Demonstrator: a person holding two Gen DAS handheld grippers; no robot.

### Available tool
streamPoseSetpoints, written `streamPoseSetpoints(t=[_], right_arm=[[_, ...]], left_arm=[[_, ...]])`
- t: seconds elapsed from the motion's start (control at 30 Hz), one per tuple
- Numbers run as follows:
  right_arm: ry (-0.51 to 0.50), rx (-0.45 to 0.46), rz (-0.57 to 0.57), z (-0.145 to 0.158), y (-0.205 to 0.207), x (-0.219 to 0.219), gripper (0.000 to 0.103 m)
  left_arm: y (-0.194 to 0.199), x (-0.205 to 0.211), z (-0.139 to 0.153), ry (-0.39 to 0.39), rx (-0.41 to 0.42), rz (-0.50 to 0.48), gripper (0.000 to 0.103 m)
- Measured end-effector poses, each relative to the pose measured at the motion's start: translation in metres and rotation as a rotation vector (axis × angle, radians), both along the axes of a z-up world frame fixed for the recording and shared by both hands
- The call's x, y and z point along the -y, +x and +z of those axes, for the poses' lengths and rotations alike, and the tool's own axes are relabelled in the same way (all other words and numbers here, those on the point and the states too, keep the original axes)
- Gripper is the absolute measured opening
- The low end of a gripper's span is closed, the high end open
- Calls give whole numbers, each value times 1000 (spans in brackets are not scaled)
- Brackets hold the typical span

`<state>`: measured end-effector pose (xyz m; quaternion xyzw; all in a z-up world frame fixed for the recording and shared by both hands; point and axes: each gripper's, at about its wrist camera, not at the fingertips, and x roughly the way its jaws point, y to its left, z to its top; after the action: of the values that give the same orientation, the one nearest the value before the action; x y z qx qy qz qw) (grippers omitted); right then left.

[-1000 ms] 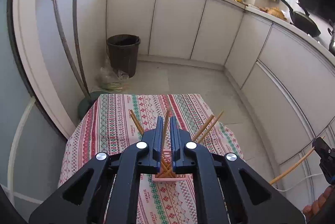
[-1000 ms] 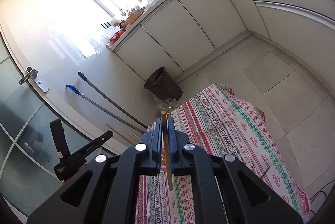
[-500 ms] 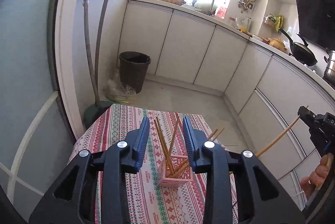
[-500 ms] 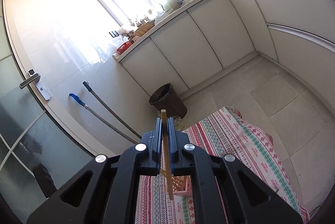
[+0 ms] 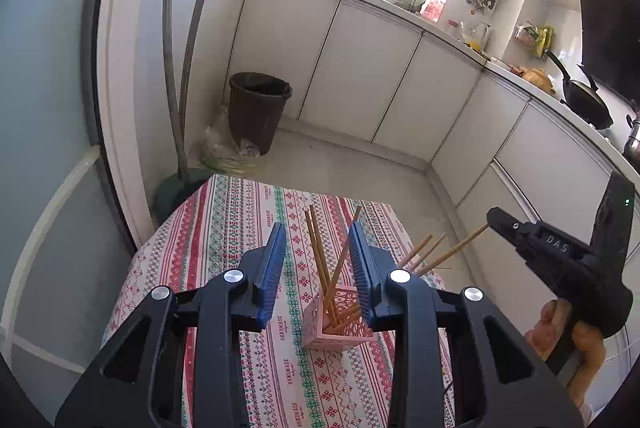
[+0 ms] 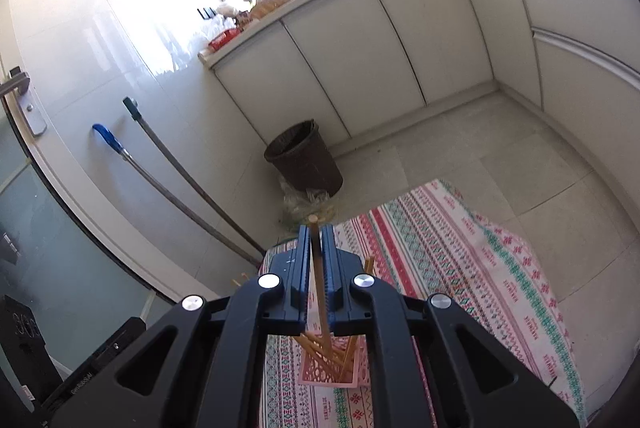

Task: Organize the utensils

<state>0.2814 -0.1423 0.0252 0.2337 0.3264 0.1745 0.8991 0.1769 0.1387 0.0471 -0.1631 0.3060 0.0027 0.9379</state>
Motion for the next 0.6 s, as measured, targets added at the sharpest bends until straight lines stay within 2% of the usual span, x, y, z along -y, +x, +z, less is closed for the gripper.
streamPoseSetpoints(t=[0.1,0.2,0.37,0.5,0.6], right_arm=[[-6,15,2,1,-7,0,16],[-47,63,2,13,-22,-3,19],[-125,102,15,19,-45,-12,29],[-202,132,6,18,-60,-15,33],[-213,146,-10,20,-69,-7,41]], left_arm=[[0,2,-2,-17,-5,-11,31],[-5,10,4,-1,19,-25,31],[-10,26,5,35,27,-43,36],[-11,38,4,65,33,-41,47],[-15,46,6,97,51,-39,57]])
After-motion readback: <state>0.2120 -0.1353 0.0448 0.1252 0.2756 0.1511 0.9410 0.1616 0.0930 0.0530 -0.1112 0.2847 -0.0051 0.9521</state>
